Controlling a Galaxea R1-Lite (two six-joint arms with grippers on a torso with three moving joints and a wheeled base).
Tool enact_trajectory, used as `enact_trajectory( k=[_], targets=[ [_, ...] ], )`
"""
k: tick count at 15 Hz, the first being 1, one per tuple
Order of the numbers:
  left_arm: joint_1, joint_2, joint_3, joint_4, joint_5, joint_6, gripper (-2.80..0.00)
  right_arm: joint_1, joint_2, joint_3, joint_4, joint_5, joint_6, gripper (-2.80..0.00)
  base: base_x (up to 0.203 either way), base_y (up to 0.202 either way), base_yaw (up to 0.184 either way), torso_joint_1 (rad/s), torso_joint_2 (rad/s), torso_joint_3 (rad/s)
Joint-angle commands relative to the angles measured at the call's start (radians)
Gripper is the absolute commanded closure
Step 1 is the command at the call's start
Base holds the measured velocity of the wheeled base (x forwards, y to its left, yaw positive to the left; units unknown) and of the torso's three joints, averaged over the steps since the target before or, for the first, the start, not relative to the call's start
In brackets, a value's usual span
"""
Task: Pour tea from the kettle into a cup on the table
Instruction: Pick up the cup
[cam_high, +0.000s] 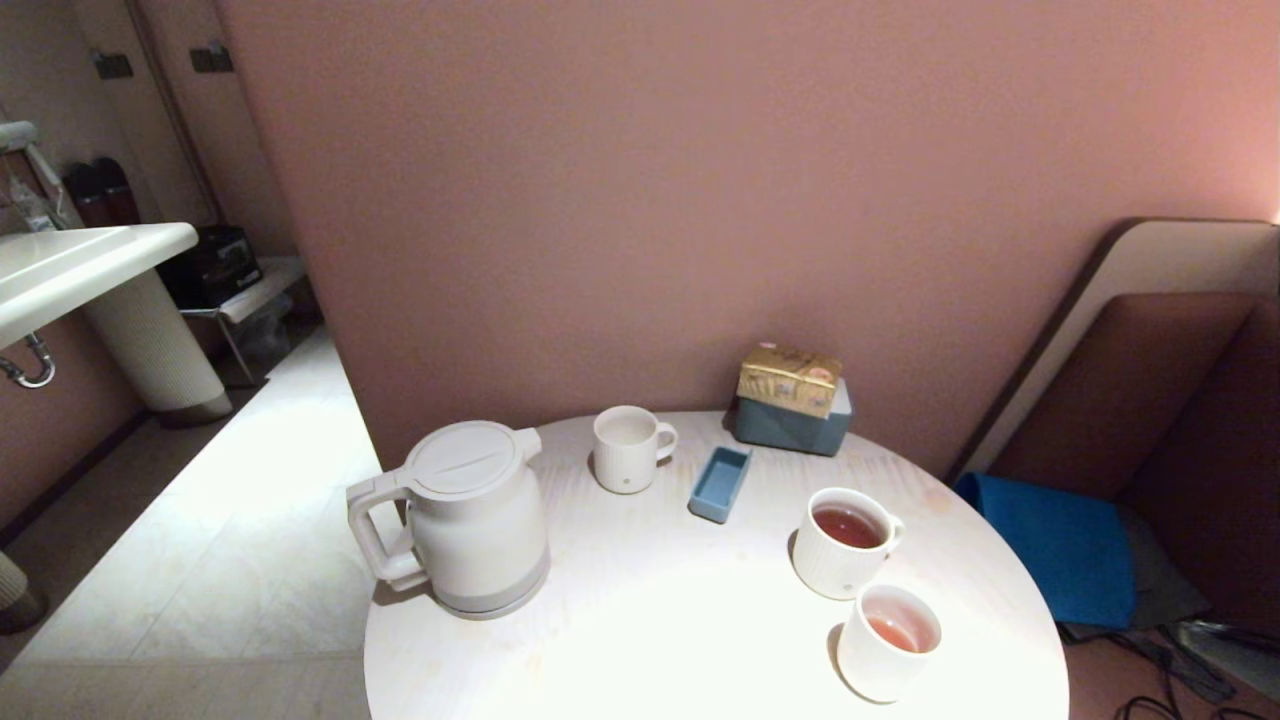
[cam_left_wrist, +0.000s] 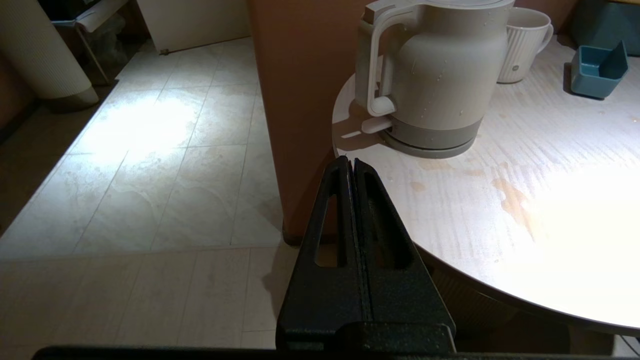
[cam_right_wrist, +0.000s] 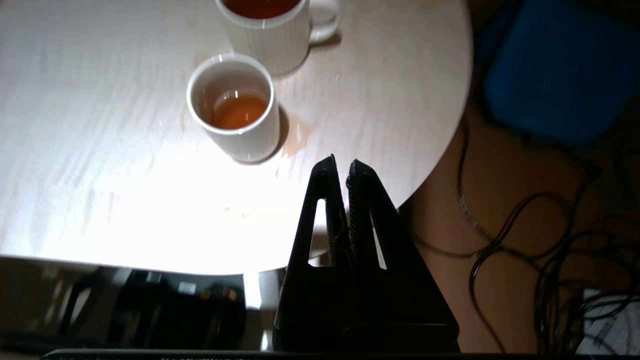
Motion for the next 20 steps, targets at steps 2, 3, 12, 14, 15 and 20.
enact_trajectory(
  k=[2,3,12,14,15,20],
  targets=[
    [0.0,0.001,0.0,0.0,0.0,0.0,0.0,0.0,0.443,0.173,-0.355,0.064,-0.031,0.0,0.0,0.0,0.0,0.0,0.0,0.0],
    [0.0,0.001,0.0,0.0,0.0,0.0,0.0,0.0,0.508,0.287,-0.597,0.093,-0.04,0.0,0.0,0.0,0.0,0.0,0.0,0.0],
    [0.0,0.001,0.0,0.0,0.0,0.0,0.0,-0.001,0.532,0.465,-1.011,0.196,0.023,0.0,0.0,0.0,0.0,-0.013,0.03,0.014],
    [0.0,0.001,0.0,0.0,0.0,0.0,0.0,-0.001,0.521,0.465,-1.011,0.201,0.021,0.0,0.0,0.0,0.0,-0.211,0.44,0.214],
    [0.0,0.001,0.0,0.0,0.0,0.0,0.0,-0.001,0.52,0.465,-1.013,0.2,0.02,0.0,0.0,0.0,0.0,-0.252,0.51,0.257],
    [0.0,0.001,0.0,0.0,0.0,0.0,0.0,-0.001,0.518,0.465,-0.993,0.204,0.022,0.0,0.0,0.0,0.0,-0.078,0.16,0.082]
  ],
)
